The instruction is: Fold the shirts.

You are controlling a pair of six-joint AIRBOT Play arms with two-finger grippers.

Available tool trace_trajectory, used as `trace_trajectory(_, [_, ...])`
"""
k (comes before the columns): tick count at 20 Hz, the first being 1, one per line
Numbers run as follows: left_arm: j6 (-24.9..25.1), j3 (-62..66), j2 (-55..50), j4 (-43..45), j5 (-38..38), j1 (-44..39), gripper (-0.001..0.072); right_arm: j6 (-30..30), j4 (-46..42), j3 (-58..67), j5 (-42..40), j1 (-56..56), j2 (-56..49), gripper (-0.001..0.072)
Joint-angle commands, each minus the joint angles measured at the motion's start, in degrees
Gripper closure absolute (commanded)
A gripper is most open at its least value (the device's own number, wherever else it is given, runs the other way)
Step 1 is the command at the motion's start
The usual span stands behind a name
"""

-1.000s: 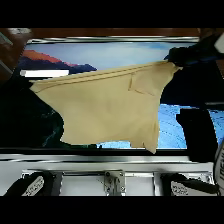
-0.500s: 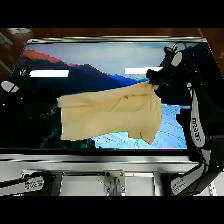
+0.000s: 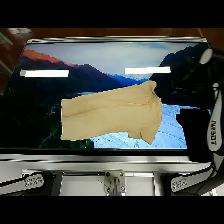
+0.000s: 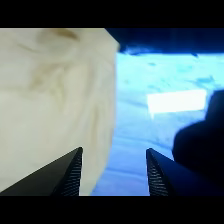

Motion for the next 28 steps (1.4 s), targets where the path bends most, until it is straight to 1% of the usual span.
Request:
trace_trajectory(1, [5.49,-14.21,4.48,-1.29,-0.85,4.02,0.0009,-0.83,13.09,-6.49,5.33,-8.39,2.73,0.0194])
trace_trajectory(2, [6.56,-19.28,4.87,-4.0,2.03,3.8,0.0009,-0.85,16.33,-10.54,2.03,-9.31,4.22,0.0089])
trace_trajectory(3, [8.09,-23.52,4.79,-7.39,4.94,3.5,0.0009,-0.87,17.22,-14.23,-1.14,-9.44,5.62,0.0078])
trace_trajectory(5, [9.09,-29.4,4.55,-12.37,11.26,2.36,0.0009,-0.87,17.18,-19.08,-5.09,-9.27,6.78,0.0078])
trace_trajectory(7, [10.08,-32.35,4.52,-15.56,15.89,0.68,0.0009,-0.92,17.79,-21.33,-6.51,-9.27,6.75,0.0078])
trace_trajectory(11, [9.99,-32.98,4.44,-20.26,21.42,-2.8,0.0011,-1.9,17.33,-21.81,-7.87,-9.31,6.75,0.0078])
trace_trajectory(14, [9.84,-32.96,2.51,-23.8,23.78,-5.46,0.0016,-1.99,15.21,-21.81,-8.02,-9.31,6.75,0.0078])
trace_trajectory(15, [9.25,-32.94,1.55,-24.26,24.39,-6.45,0.0109,-1.99,14.8,-21.81,-7.96,-9.31,6.75,0.0078])
trace_trajectory(17, [7.72,-32.87,0.37,-24.46,25.62,-7.43,0.0489,-1.99,14.08,-21.81,-7.74,-9.31,6.75,0.0078])
trace_trajectory(18, [7.74,-32.85,0.42,-24.44,25.88,-7.5,0.0579,-2.03,13.14,-21.99,-7.48,-9.31,6.75,0.0078])
trace_trajectory(20, [8.02,-32.74,0.5,-24.44,25.53,-7.45,0.0672,-3.15,12.94,-24.46,-6.82,-9.33,6.75,0.0078])
trace_trajectory(22, [9.14,-32.74,0.83,-24.39,24.7,-7.45,0.0672,-6.4,15.37,-29.99,-6.99,-9.33,6.75,0.0078])
trace_trajectory(23, [10.12,-32.74,1.29,-24.41,24.26,-7.45,0.0673,-9.22,17.84,-33.18,-8.35,-9.33,6.73,0.0077])
trace_trajectory(24, [10.21,-32.74,1.95,-24.39,23.82,-7.45,0.0672,-10.45,19.69,-35.45,-9.92,-9.33,6.54,0.0077])
trace_trajectory(25, [11.21,-32.74,2.82,-24.39,23.61,-7.45,0.0673,-9.84,20.5,-37.09,-12.02,-9.31,6.05,0.0077])
trace_trajectory(28, [11.39,-32.74,5.31,-24.39,23.43,-7.45,0.0672,-8.24,21.29,-38.77,-14.73,-9.27,3.93,0.0077])
